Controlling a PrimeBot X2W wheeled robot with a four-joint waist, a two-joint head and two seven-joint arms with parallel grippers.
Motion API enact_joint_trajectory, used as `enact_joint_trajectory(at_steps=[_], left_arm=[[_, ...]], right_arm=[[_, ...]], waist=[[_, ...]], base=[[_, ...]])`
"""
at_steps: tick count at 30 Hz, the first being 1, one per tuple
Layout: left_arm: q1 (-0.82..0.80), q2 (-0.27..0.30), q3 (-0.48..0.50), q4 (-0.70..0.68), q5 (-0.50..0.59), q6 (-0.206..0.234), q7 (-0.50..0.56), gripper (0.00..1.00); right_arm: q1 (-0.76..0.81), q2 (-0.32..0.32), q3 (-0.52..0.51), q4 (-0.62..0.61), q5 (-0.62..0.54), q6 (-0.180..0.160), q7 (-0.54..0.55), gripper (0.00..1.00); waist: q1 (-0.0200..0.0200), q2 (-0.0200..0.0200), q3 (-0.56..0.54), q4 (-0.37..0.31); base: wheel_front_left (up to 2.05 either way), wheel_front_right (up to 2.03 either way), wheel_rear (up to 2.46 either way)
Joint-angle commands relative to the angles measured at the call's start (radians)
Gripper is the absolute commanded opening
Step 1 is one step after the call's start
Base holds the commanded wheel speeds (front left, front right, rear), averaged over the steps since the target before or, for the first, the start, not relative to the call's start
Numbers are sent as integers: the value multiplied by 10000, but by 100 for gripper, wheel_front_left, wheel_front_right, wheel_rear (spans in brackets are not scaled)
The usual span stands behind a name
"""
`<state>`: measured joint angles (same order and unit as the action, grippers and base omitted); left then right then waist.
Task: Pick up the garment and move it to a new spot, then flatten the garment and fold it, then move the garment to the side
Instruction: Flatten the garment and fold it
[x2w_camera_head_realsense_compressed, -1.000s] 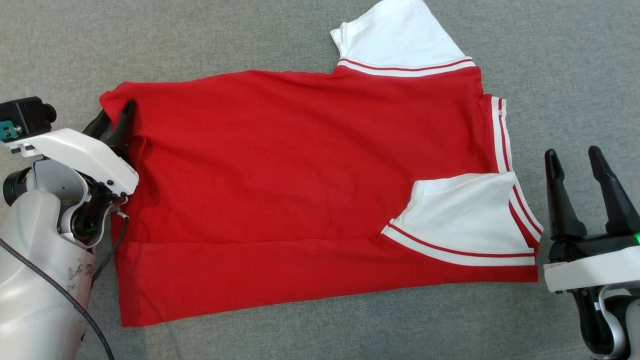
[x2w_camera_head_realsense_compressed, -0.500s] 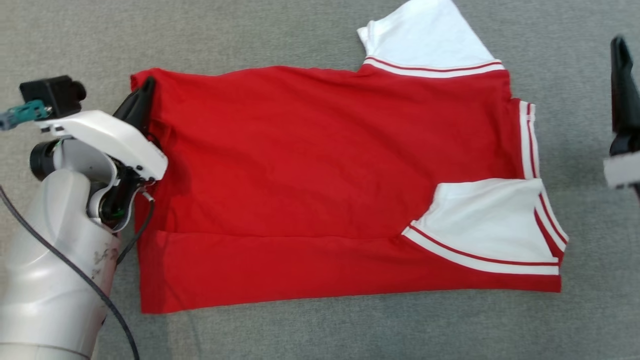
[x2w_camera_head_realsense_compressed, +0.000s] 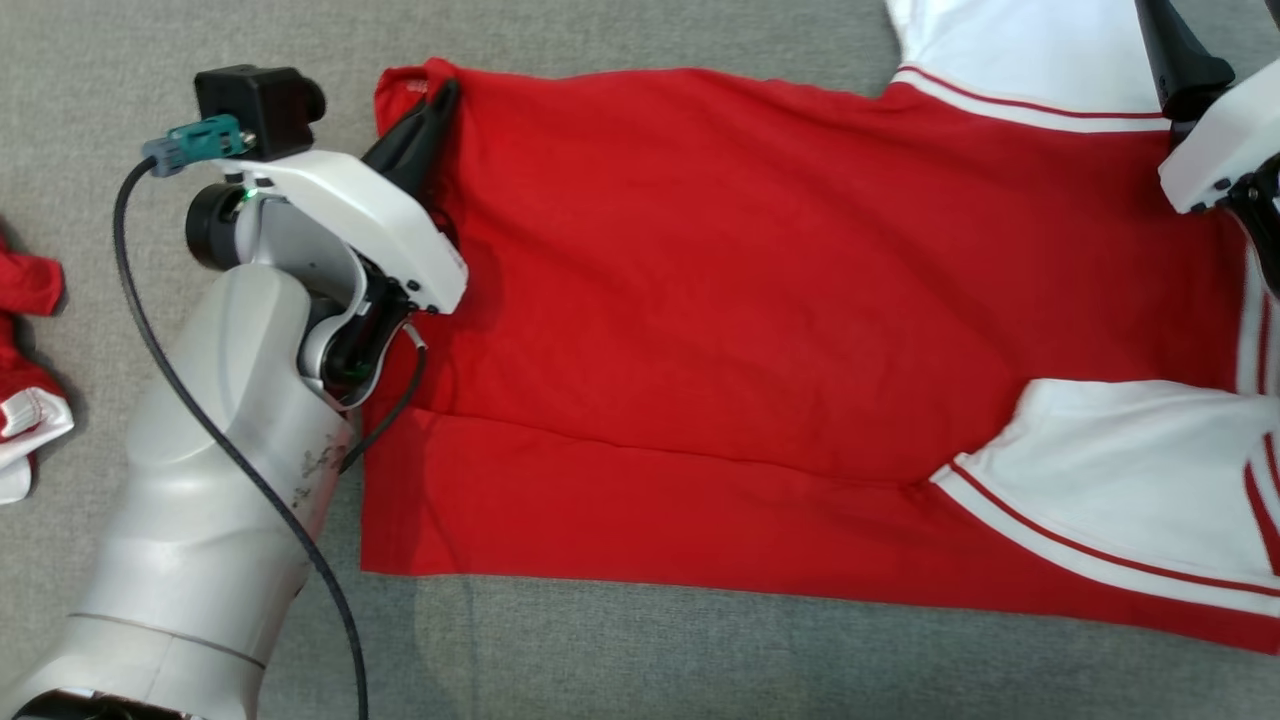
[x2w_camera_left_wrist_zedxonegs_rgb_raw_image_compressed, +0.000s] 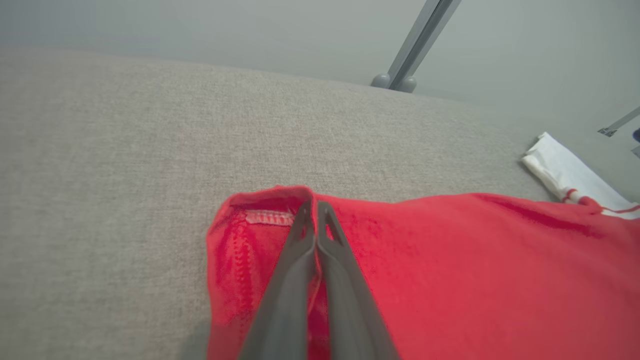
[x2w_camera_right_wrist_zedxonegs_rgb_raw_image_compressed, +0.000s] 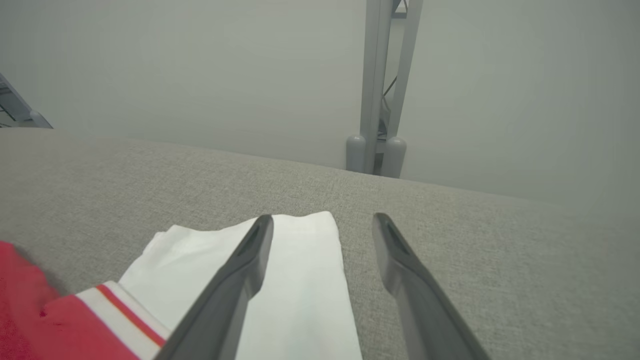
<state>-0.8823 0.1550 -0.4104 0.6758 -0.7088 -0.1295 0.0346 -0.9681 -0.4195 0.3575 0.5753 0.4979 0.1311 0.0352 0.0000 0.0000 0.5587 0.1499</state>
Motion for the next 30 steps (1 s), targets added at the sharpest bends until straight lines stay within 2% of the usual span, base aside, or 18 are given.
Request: enact_joint_trajectory(at_steps=[1, 12, 13, 15, 16, 23, 30], left_arm=[[-205, -13, -38, -23, 56, -1, -38, 0], [-555, -233, -789, 52, -213, -9, -233, 0], [-566, -223, -829, 57, -241, -9, -263, 0], [-601, -182, -887, 78, -344, -9, -325, 0], [-611, -162, -902, 87, -381, -9, -370, 0], [-556, 28, -953, -46, -823, -10, -688, 0], [-292, 479, -878, -472, -1201, -11, -885, 0]], right_arm=[[-144, -67, 65, 152, 85, -6, 47, 100], [-1766, -117, 1591, 2690, 876, -7, 317, 100], [-1857, -122, 1703, 2828, 935, -7, 402, 64], [-2036, -157, 1915, 3036, 1087, -7, 520, 25], [-2109, -157, 1995, 3082, 1156, -7, 540, 0], [-2514, -400, 2558, 2803, 1727, -7, 352, 0], [-2415, -858, 3076, 1862, 2518, -7, 268, 0]], waist=[[0, 0, 250, 256], [0, 0, 641, 619], [0, 0, 657, 626], [0, 0, 668, 627], [0, 0, 666, 619], [0, 0, 451, 441], [0, 0, 77, 156]], base=[[0, 0, 0], [0, 0, 0], [0, 0, 0], [0, 0, 0], [0, 0, 0], [0, 0, 0], [0, 0, 0]])
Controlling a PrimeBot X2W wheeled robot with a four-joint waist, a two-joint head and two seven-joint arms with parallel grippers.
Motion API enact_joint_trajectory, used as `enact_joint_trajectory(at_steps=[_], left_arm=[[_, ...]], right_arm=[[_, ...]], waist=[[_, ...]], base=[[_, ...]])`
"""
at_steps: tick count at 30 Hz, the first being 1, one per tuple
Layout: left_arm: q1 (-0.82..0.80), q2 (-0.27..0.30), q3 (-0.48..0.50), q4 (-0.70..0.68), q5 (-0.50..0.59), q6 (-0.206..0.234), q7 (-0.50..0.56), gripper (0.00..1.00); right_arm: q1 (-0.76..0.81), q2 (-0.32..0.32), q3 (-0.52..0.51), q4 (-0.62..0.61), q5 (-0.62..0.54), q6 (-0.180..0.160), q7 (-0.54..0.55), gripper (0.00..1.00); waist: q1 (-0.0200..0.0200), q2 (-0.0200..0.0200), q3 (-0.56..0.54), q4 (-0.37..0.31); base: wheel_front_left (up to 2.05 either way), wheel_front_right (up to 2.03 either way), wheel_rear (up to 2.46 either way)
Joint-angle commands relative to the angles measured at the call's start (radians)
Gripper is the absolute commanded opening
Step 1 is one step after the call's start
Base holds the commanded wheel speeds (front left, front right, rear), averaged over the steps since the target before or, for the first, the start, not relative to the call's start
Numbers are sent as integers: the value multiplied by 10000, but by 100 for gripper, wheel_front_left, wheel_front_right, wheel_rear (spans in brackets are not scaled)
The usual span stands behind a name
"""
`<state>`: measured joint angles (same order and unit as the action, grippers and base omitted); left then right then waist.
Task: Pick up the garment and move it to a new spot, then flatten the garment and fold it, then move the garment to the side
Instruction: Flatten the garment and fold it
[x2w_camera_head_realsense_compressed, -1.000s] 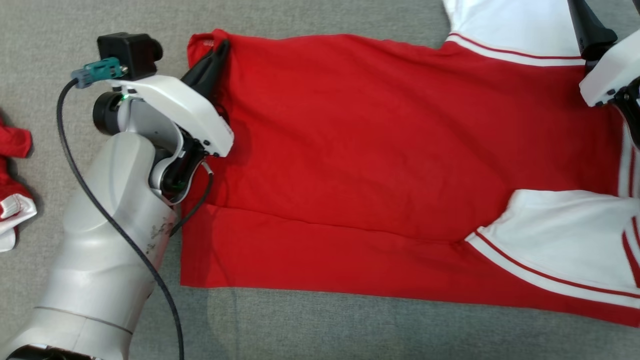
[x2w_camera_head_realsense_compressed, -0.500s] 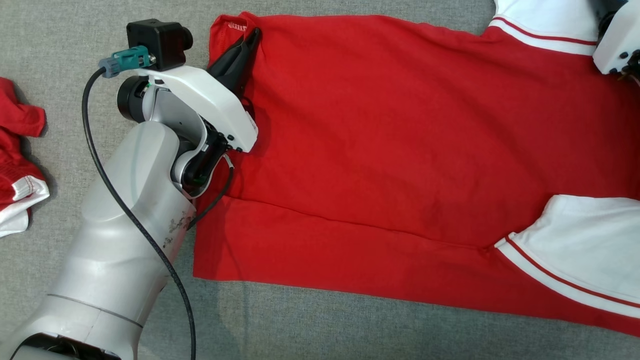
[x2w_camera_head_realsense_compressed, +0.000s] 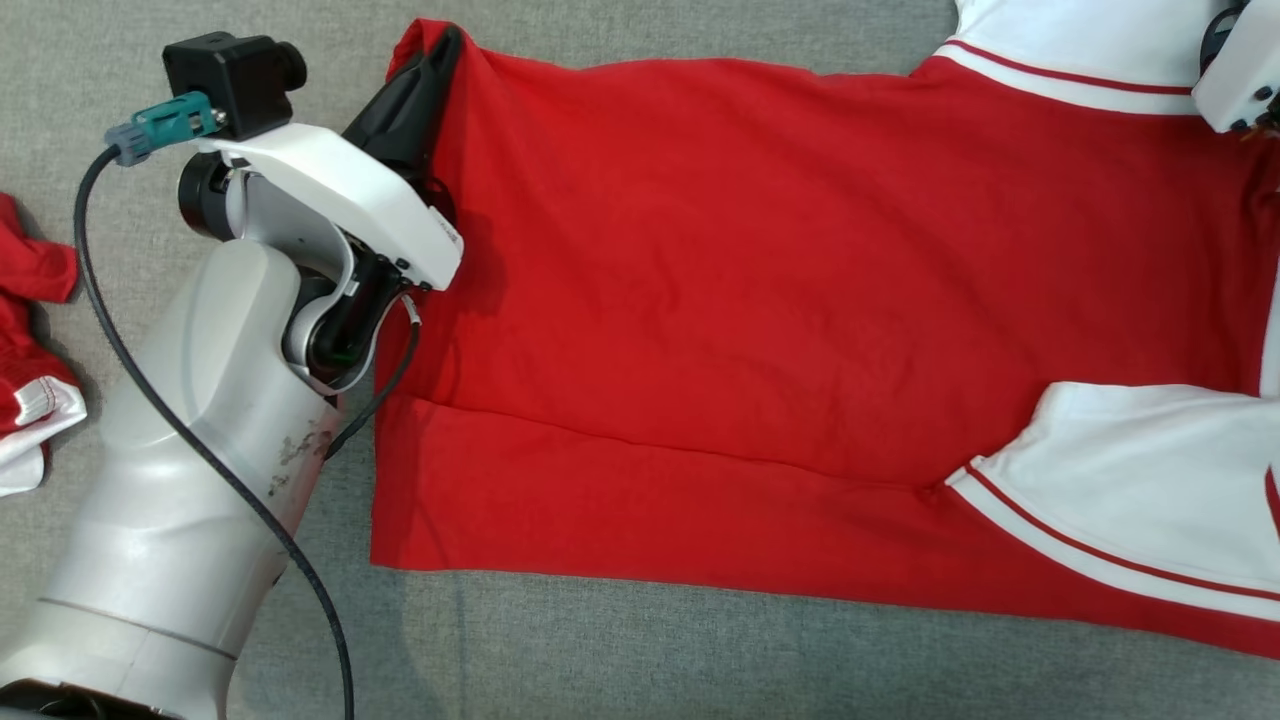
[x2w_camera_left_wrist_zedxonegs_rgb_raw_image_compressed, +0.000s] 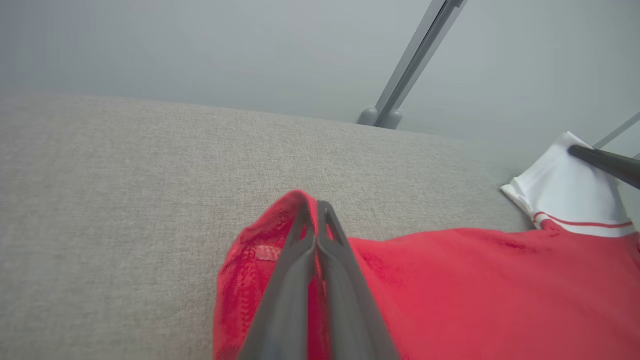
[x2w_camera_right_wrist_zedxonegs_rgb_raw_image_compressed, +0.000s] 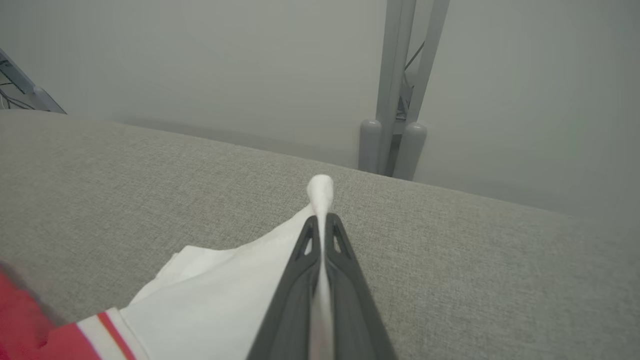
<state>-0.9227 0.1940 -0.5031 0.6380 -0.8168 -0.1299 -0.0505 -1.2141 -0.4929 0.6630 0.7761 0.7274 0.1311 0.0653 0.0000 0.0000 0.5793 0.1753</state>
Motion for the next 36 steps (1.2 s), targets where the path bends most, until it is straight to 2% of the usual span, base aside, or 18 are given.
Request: enact_joint_trajectory(at_steps=[1, 12, 18, 24, 27, 28, 36], left_arm=[[145, 167, 71, -171, -157, -7, -66, 0], [871, 817, 351, -1265, -510, 149, 106, 0], [1694, 1093, 630, -2395, -1020, 172, 178, 0], [3141, 1696, 977, -4258, -1647, 297, 417, 0], [4003, 2056, 1221, -5230, -1900, 565, 477, 0], [4582, 2251, 1379, -5759, -2051, 776, 483, 0], [6338, 2683, 2043, -7040, -2637, 1331, 321, 0]], right_arm=[[86, -218, 62, -315, 329, -7, -38, 0], [783, -1043, 369, -2017, 1399, -7, 26, 0], [1605, -1494, 296, -3601, 2062, -7, -390, 0], [3406, -2148, -259, -5677, 2787, -6, -822, 0], [4571, -2355, -762, -6604, 3179, -6, -1093, 0], [5376, -2427, -1132, -7107, 3303, -6, -1318, 0], [8217, -2114, -2515, -8366, 3436, -6, -2082, 0]], waist=[[0, 0, -189, -135], [0, 0, -587, -458], [0, 0, -753, -634], [0, 0, -906, -942], [0, 0, -964, -1125], [0, 0, -996, -1227], [0, 0, -1143, -1451]], base=[[0, 0, 0], [0, 0, 0], [0, 0, 0], [0, 0, 0], [0, 0, 0], [0, 0, 0], [0, 0, 0]])
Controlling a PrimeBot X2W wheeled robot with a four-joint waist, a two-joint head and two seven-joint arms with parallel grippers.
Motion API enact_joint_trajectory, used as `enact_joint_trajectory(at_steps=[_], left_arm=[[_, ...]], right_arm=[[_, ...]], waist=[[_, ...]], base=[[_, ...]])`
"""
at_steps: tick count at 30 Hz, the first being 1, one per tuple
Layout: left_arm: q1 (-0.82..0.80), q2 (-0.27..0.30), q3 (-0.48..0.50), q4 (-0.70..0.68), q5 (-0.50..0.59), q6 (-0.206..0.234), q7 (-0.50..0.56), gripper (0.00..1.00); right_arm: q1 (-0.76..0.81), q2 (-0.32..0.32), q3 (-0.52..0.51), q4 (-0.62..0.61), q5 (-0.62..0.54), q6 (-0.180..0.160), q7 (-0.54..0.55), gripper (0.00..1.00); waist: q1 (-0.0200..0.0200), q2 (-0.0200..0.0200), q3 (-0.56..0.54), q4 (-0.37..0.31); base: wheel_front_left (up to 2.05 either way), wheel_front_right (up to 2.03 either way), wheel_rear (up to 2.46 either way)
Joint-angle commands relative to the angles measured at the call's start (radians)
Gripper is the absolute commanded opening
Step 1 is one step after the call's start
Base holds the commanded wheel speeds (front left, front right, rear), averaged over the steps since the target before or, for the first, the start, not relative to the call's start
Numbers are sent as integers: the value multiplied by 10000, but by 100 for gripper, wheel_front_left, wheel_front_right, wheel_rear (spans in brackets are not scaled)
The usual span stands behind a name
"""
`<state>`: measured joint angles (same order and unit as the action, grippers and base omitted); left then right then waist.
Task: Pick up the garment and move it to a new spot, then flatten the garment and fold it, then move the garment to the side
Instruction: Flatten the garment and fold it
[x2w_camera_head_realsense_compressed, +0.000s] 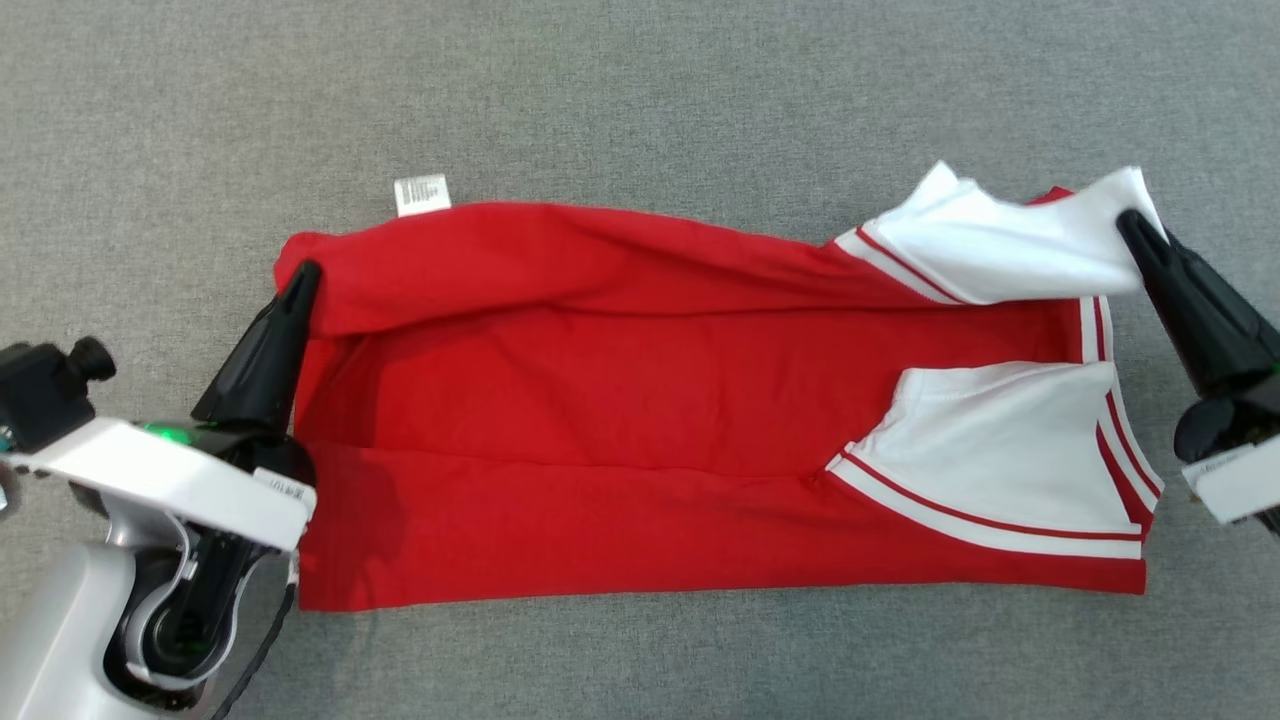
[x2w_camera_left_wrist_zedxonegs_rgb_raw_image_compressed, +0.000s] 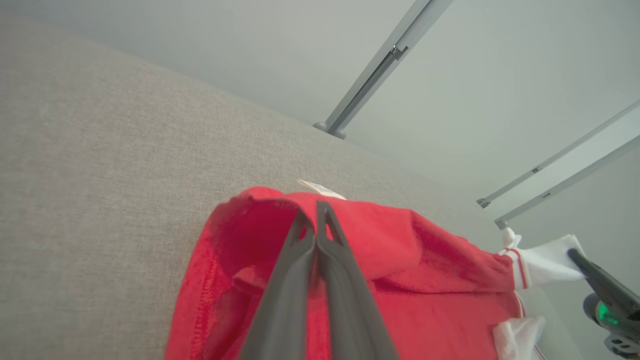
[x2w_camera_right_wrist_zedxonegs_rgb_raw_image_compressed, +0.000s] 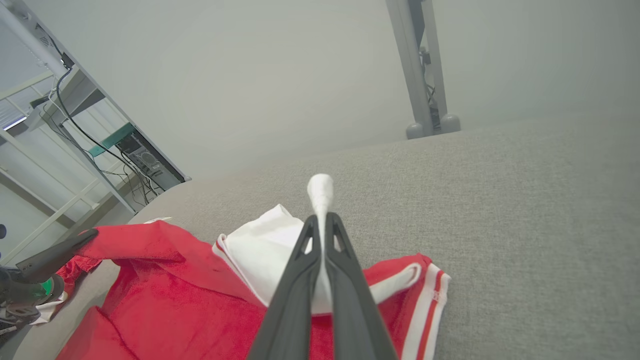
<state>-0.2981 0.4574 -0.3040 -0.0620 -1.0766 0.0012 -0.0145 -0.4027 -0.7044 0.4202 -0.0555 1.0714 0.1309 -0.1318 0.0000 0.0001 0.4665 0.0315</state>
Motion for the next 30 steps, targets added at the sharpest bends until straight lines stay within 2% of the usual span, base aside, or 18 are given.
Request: enact_joint_trajectory(at_steps=[1, 8, 15, 16, 17, 19, 24, 30], left_arm=[[252, 77, 118, -138, -118, 84, -42, 0], [1240, 128, 398, -437, -550, 277, -112, 0], [1838, -224, 259, 48, -1006, 238, -52, 0], [1872, -298, 213, 196, -1046, 208, -59, 9], [1879, -380, 178, 347, -1080, 186, -86, 40], [1901, -530, 115, 666, -1141, 127, -152, 98], [1779, -536, -11, 1363, -185, 450, -873, 100], [1583, -600, -28, 1186, 1365, 1156, -2130, 100]], right_arm=[[393, 122, -230, -180, 45, -4, -170, 0], [2215, 836, -996, -657, 118, -4, -427, 0], [3254, 1484, -1242, -536, -50, -4, -543, 0], [3354, 1569, -1291, -411, -149, -4, -574, 28], [3463, 1686, -1345, -301, -182, -4, -573, 49], [3611, 1865, -1379, -91, -412, -4, -613, 100], [3894, 2236, -1599, 243, -1345, -4, -828, 100], [4053, 2867, -2775, -48, -3315, -4, -1225, 100]], waist=[[0, -1, -34, -22], [0, -1, -159, -28], [0, -1, -208, -16], [0, -1, -217, -12], [0, -1, -225, -6], [0, -1, -259, -6], [0, -1, -385, -38], [0, -1, -597, -104]], base=[[0, 0, 0], [0, 0, 0], [0, 0, 0], [0, 0, 0], [0, 0, 0], [0, 0, 0], [0, 0, 0], [0, 0, 0]])
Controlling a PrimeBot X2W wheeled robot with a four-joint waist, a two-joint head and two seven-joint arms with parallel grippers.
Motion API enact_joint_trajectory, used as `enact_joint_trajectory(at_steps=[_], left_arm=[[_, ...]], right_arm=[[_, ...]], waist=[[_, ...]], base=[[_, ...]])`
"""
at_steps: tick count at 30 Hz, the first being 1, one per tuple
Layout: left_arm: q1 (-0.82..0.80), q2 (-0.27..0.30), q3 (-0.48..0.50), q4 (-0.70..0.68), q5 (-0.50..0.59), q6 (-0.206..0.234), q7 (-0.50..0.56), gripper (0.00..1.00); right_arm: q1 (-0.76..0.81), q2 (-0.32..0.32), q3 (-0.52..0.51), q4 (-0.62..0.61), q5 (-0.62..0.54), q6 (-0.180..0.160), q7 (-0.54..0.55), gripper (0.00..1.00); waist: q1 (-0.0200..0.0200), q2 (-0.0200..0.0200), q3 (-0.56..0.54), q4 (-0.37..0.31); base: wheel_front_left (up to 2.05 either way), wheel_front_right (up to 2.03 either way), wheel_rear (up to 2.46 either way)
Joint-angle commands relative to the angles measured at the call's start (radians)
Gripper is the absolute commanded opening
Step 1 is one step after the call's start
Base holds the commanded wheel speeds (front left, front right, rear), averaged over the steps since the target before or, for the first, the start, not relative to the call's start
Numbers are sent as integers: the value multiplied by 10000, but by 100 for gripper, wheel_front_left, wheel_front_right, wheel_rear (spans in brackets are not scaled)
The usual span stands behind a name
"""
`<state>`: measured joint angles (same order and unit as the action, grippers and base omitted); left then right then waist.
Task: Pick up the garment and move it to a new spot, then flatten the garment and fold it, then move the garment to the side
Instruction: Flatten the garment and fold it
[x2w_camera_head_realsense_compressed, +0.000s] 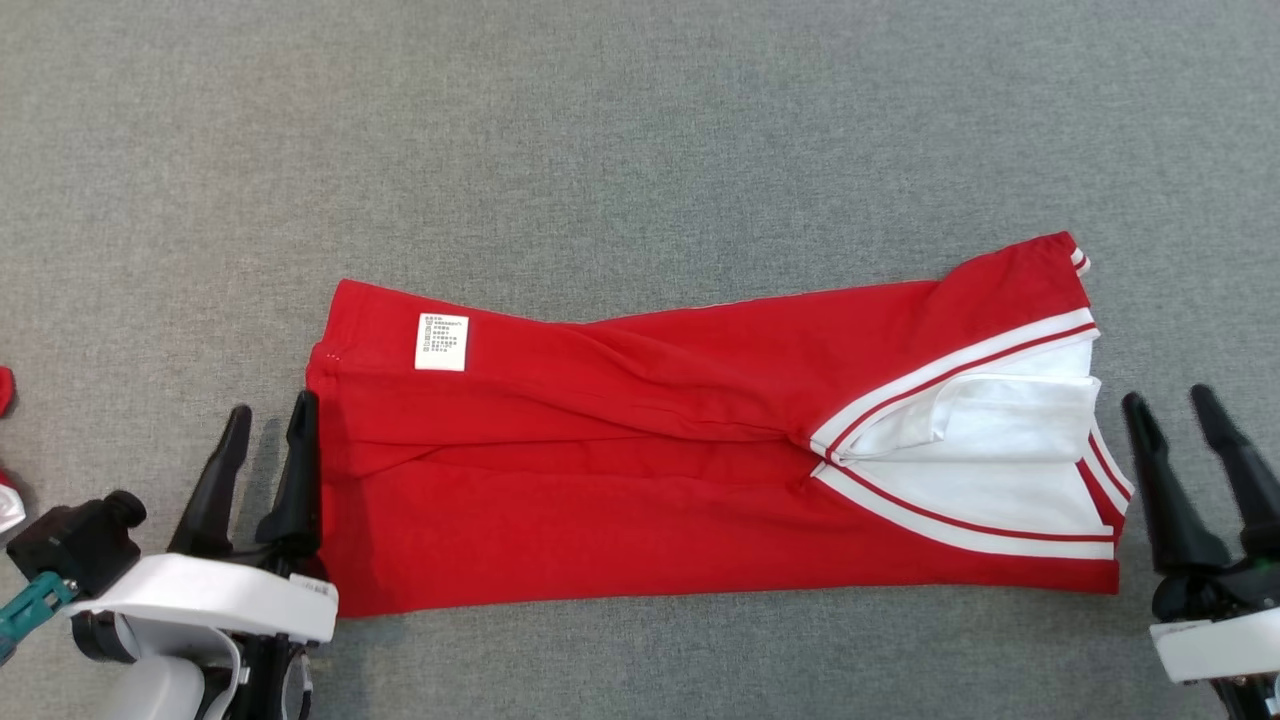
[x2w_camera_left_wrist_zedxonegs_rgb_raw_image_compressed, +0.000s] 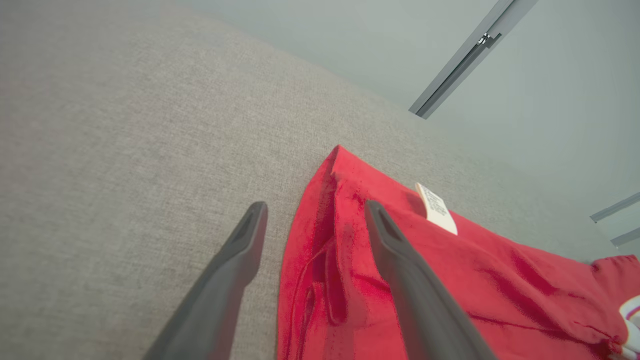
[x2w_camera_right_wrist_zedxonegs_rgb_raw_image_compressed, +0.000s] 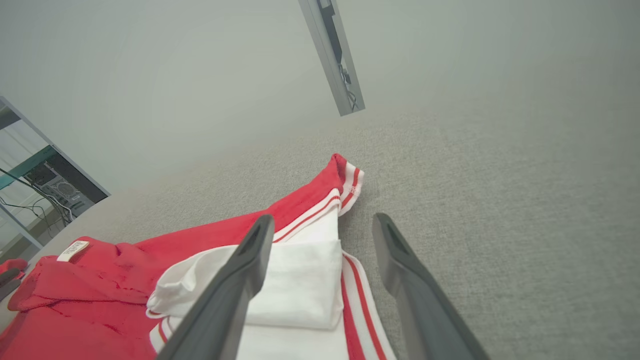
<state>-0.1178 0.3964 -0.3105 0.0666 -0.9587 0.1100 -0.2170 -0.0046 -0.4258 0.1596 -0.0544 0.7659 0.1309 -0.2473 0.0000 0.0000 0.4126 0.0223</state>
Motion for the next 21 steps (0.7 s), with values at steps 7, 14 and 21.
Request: enact_joint_trajectory(at_steps=[7, 14, 21], left_arm=[[-513, -459, 622, -1033, 2130, 830, -485, 100], [-404, -1221, 1585, -1913, 4421, 943, -486, 100], [370, -1385, 1679, -1657, 5831, 659, -488, 100]], right_arm=[[-264, 1233, -1781, -478, -2747, -4, -152, 100], [-476, 1848, -2100, -424, -4115, -4, 312, 100], [-314, 2185, -2255, 19, -4592, -4, 609, 100]], waist=[[0, 0, -478, -27], [0, 0, -939, 4], [0, 0, -1337, 114]], base=[[0, 0, 0], [0, 0, 0], [0, 0, 0]])
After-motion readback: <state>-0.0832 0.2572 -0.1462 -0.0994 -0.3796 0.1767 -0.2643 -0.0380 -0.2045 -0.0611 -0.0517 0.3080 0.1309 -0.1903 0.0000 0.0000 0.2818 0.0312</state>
